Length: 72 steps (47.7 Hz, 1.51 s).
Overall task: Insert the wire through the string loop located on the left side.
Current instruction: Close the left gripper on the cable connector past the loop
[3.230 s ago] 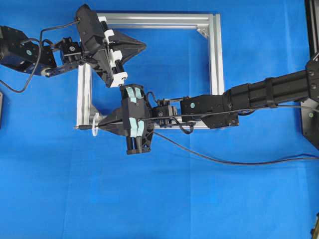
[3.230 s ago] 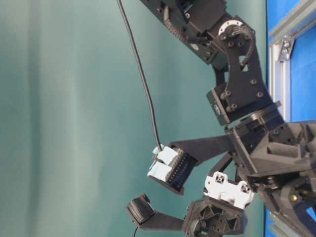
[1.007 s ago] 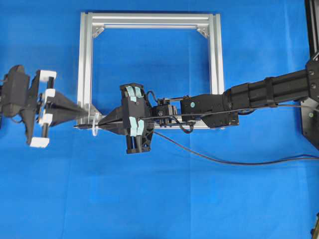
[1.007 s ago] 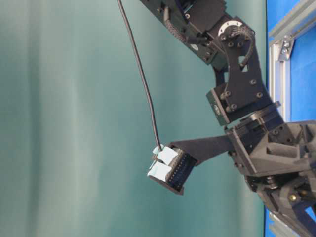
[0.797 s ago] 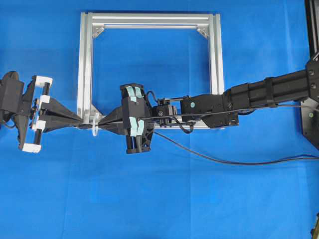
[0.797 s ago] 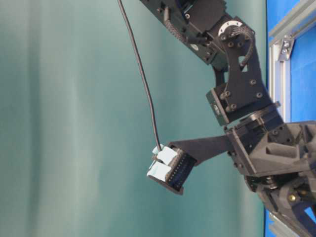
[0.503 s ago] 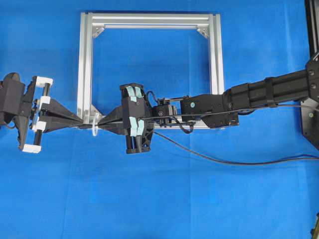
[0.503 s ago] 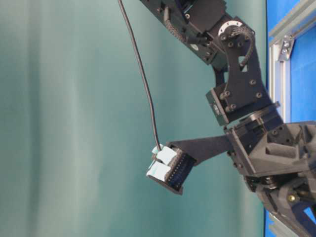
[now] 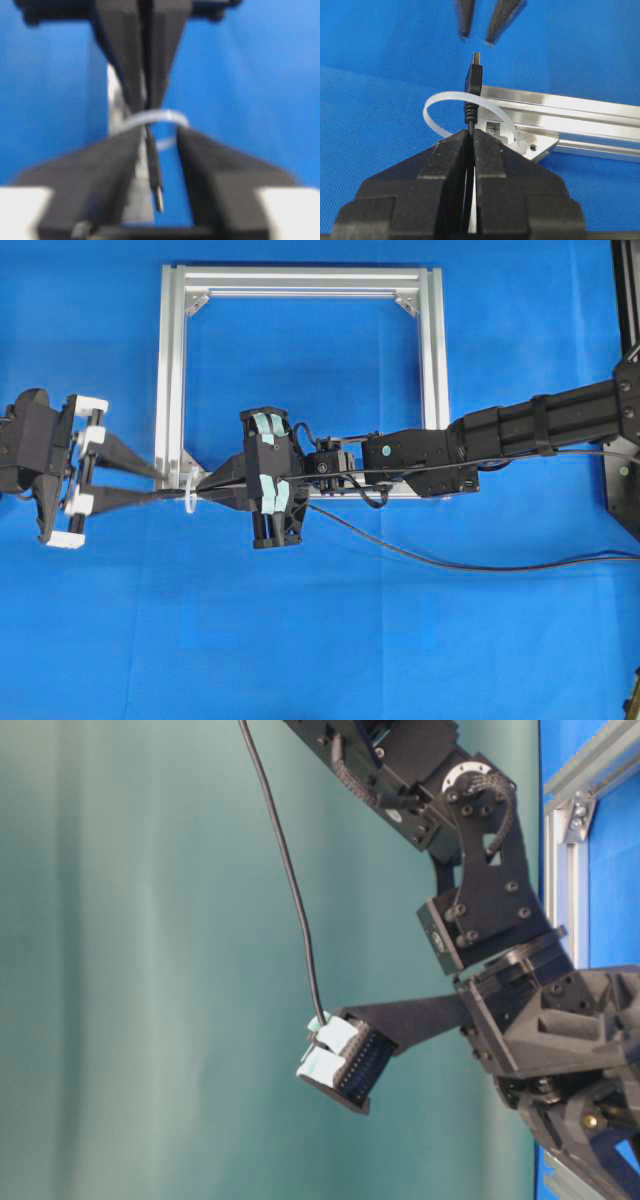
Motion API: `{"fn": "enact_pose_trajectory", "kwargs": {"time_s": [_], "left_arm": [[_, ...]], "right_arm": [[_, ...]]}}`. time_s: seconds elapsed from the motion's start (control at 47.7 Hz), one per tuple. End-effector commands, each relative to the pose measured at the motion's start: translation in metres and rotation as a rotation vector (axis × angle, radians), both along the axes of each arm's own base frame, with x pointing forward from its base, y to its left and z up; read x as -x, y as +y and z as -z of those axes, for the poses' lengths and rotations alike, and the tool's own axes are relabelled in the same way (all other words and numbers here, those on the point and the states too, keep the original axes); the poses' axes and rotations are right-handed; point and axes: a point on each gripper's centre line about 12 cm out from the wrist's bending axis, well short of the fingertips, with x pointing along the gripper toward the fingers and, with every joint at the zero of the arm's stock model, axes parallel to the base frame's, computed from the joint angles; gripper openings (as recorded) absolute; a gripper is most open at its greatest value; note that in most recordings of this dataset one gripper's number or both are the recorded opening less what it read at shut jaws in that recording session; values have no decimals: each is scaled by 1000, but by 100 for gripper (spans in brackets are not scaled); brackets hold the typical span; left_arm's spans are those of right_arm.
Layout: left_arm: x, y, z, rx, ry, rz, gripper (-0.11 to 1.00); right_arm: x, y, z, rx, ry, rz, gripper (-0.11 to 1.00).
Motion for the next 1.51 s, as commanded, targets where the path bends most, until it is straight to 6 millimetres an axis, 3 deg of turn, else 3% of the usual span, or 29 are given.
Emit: {"fn": "enact_pose_trajectory", "kwargs": {"time_s": [0.0, 0.168, 0.231, 0.419, 0.734, 1.489], "left_arm": [[-4, -1, -7, 9, -24, 2, 38], [-5, 0, -7, 6, -26, -3, 86], [-5, 0, -8, 9, -25, -4, 92], [-6, 0, -5, 8, -4, -7, 92], [-10, 0, 22, 15, 135, -19, 92], [-15, -1, 25, 12, 144, -18, 91]], "right_arm": [[-5, -1, -19, -4, -52, 3, -10], [-5, -1, -19, -4, -52, 3, -10], [-5, -1, -19, -4, -52, 3, -10], [-6, 0, -20, -5, -57, 1, -10], [-6, 0, -22, -6, -69, 0, -10], [-6, -1, -21, -7, -66, 2, -10]]}}
